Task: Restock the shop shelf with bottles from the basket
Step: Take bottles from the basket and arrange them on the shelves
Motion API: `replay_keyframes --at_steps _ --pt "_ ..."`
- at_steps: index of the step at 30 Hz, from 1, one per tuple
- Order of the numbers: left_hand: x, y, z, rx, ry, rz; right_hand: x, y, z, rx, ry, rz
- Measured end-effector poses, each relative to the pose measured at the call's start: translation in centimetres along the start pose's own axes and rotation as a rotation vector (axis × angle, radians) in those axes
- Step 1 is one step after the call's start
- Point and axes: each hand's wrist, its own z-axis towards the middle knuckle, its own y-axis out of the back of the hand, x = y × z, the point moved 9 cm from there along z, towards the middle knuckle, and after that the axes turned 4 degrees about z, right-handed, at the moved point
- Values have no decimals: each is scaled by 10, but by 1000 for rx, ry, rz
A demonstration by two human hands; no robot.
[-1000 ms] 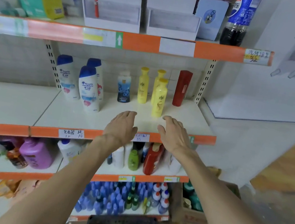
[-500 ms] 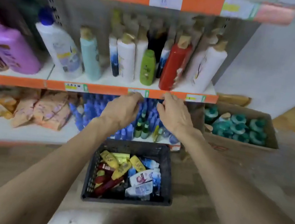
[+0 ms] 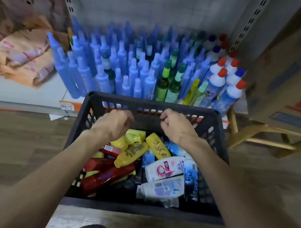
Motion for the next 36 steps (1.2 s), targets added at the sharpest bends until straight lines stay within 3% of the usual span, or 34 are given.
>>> replay_keyframes --at_steps 6,14,20,36 --pt "31 -80 30 72 23 61 -36 -80 22 75 -8 -7" --pt "28 -106 41 197 48 127 -55 -97 27 175 -80 34" --pt "31 -139 60 265 56 225 -55 -146 50 264 -35 -14" --pt "34 -188 92 181 81 490 -58 -211 97 406 -160 -92"
